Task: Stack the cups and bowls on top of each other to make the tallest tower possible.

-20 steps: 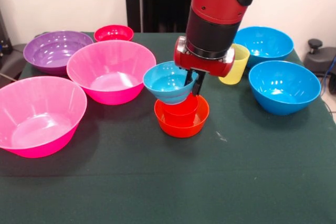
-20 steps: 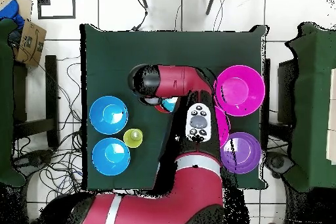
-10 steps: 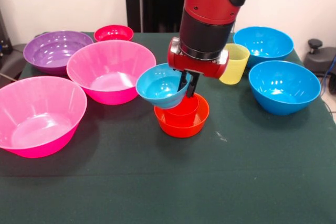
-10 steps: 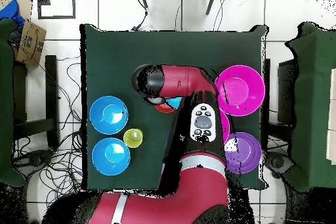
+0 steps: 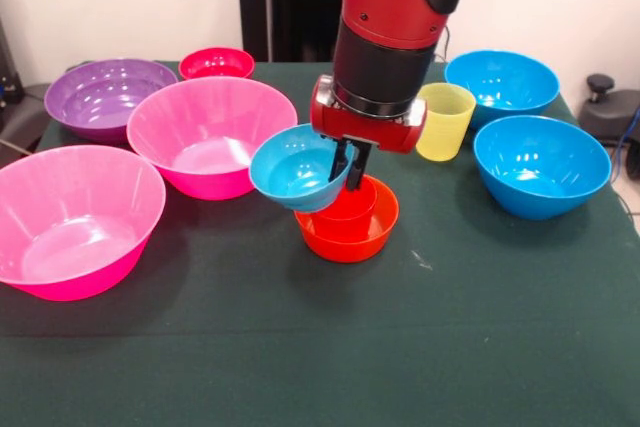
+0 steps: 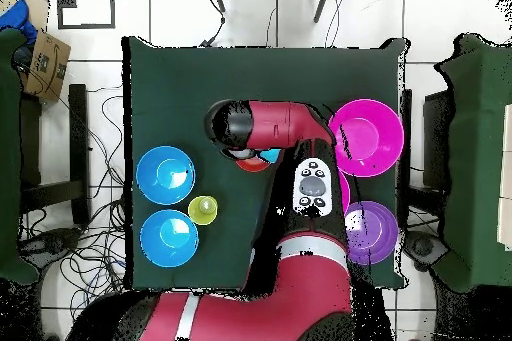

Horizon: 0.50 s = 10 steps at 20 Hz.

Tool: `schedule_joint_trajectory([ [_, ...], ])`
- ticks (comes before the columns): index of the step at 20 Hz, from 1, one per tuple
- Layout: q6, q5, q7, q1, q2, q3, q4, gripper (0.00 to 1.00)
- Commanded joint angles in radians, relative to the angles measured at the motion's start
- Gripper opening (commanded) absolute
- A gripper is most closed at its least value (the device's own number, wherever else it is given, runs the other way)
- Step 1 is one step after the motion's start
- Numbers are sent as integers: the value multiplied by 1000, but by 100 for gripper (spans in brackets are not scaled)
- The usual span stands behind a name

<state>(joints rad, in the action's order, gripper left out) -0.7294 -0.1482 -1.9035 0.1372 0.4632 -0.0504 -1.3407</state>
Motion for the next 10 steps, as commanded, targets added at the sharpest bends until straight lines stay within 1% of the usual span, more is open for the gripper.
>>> schedule_joint_trajectory([
  [1, 36, -62, 82, -15, -95, 144, -71, 0],
  [6, 38, -40, 27, -33, -76, 133, -99, 0],
  [10, 16, -24, -2, -48, -69, 126, -98, 0],
])
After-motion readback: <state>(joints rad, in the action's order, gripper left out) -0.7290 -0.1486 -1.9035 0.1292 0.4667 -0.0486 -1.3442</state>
